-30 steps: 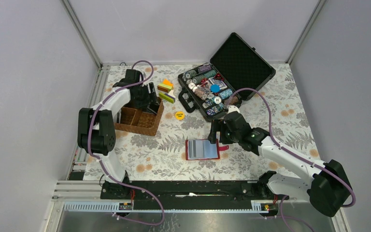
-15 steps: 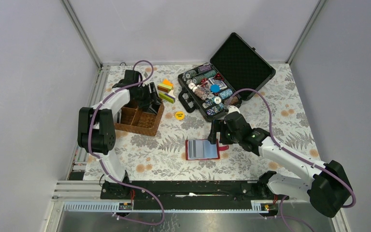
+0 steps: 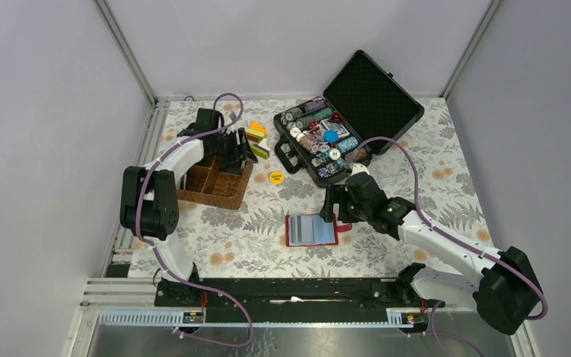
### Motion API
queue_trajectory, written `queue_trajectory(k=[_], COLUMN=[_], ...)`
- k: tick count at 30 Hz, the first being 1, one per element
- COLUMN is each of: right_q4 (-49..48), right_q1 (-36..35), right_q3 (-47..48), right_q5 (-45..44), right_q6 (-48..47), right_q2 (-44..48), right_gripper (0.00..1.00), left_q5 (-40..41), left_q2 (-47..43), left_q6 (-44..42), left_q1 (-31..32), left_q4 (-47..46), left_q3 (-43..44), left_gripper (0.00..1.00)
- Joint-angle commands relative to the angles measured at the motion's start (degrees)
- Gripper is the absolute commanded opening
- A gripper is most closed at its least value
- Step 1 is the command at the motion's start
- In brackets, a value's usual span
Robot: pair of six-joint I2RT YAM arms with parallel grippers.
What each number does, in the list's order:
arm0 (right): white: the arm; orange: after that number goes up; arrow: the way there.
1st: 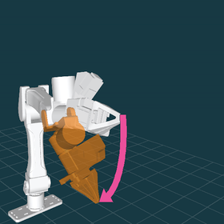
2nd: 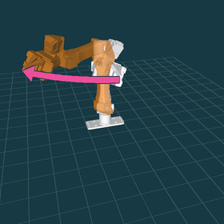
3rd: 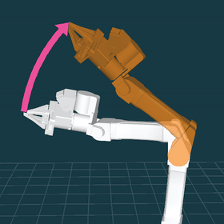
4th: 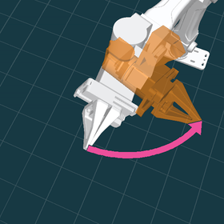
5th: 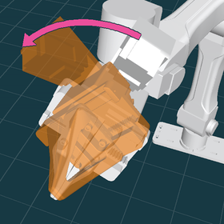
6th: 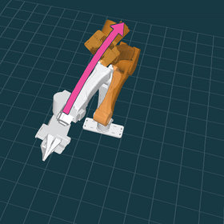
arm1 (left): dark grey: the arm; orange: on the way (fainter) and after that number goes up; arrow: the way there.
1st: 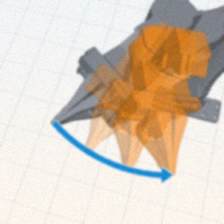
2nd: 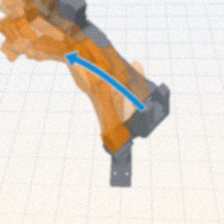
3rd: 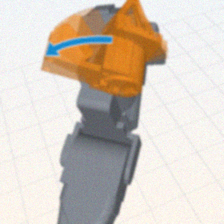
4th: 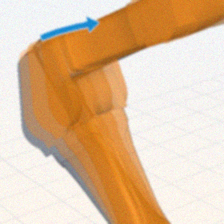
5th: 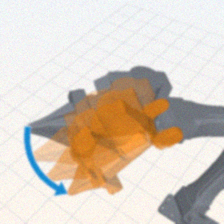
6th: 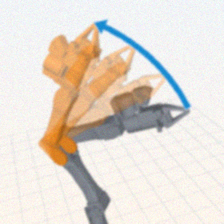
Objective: Put the credit cards into the card holder
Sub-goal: Pick up the credit card from the storage box.
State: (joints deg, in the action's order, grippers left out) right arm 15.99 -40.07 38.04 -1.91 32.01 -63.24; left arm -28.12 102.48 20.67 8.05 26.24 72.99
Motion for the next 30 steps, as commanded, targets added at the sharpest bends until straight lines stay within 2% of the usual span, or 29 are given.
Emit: queue_trajectory(k=[1, 11, 16, 25, 30], right_q4=[-1.2, -1.2, -1.2, -1.3, -1.2], right_q1=[0.5, 0.5, 0.5, 0.5, 0.5], right_q3=[0.0, -0.4, -0.4, -0.6, -0.6], right_q5=[0.7, 0.7, 0.7, 0.9, 0.9], right_q6=[0.6, 1.0, 1.1, 1.2, 1.3], right_q2=[0.9, 1.5, 1.4, 1.2, 1.6], right_gripper=[0.88, 0.88, 0.88, 0.88, 0.88], left_q5=[-2.5, -1.4, 0.3, 5.5, 9.2], left_q2=[-2.9, -5.4, -6.2, -6.4, -7.9], left_q6=[-1.7, -1.9, -2.8, -4.2, -4.8], left_q1=[1.4, 2.2, 2.2, 2.9, 3.4], left_q4=[-1.1, -0.2, 1.2, 4.1, 5.2], left_q3=[0.5, 0.4, 0.3, 1.3, 1.6], left_gripper=[0.61, 0.60, 0.56, 0.23, 0.10])
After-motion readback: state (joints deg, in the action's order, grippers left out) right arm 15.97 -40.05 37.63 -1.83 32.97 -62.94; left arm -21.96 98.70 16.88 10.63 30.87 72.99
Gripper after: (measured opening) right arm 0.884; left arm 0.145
